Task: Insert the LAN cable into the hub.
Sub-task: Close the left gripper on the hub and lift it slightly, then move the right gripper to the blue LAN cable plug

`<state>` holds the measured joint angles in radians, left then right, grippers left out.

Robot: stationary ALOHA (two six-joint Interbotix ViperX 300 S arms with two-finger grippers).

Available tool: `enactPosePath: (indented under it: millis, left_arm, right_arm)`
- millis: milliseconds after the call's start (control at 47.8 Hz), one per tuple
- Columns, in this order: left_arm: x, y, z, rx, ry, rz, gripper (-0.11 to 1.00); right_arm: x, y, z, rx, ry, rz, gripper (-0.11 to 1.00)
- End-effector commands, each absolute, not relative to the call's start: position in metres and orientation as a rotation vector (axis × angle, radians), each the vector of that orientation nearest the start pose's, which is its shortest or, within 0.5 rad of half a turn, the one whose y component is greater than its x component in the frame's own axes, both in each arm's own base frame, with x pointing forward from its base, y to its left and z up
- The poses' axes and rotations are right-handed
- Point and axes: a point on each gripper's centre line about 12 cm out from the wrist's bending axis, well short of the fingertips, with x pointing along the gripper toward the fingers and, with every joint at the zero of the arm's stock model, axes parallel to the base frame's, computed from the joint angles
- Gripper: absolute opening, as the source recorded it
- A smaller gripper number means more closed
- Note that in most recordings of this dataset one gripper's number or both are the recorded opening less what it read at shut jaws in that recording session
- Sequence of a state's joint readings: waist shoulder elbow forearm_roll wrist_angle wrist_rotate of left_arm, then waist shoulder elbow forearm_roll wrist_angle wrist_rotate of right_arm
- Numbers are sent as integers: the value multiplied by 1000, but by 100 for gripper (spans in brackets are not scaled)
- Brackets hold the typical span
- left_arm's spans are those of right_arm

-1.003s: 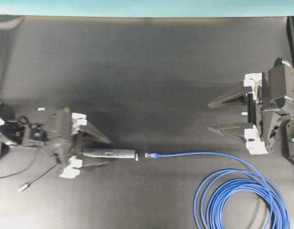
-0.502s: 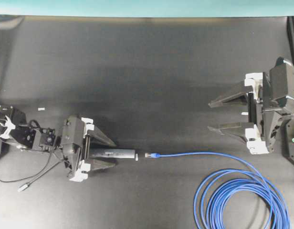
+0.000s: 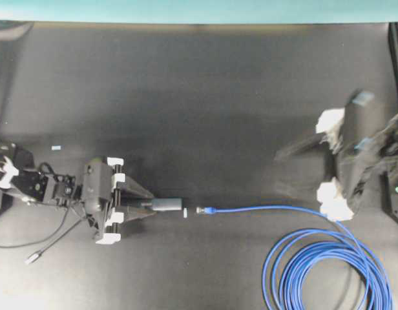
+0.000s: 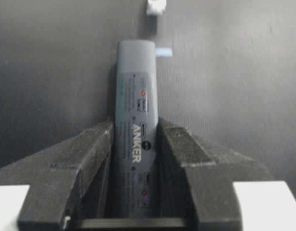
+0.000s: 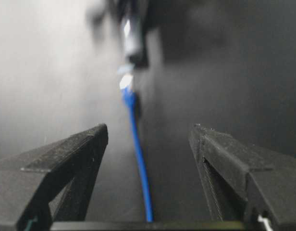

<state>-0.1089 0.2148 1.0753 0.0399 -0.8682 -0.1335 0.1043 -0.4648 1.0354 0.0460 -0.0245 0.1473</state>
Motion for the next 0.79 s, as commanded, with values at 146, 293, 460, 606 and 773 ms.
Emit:
enactPosePath:
  millis: [146,293,460,606,773]
  left_arm:
    - [316,-38,93,-76,402,-120,28]
    - [320,-38,102,-77,381,-120,28]
    - [326,-38,112,-73,374,-116,28]
    - [328,-35,122,-52,391,-110,28]
    - [328,-31,127,-41,404,-97,28]
  right_arm:
    - [317,57,171,142,624,108,68]
    - [343,63,153,141,642,106,70]
    - [358,66,134,139,649,102,78]
    - [362,63,117,139,656,90,78]
    - [365,57,103,142,674,70,78]
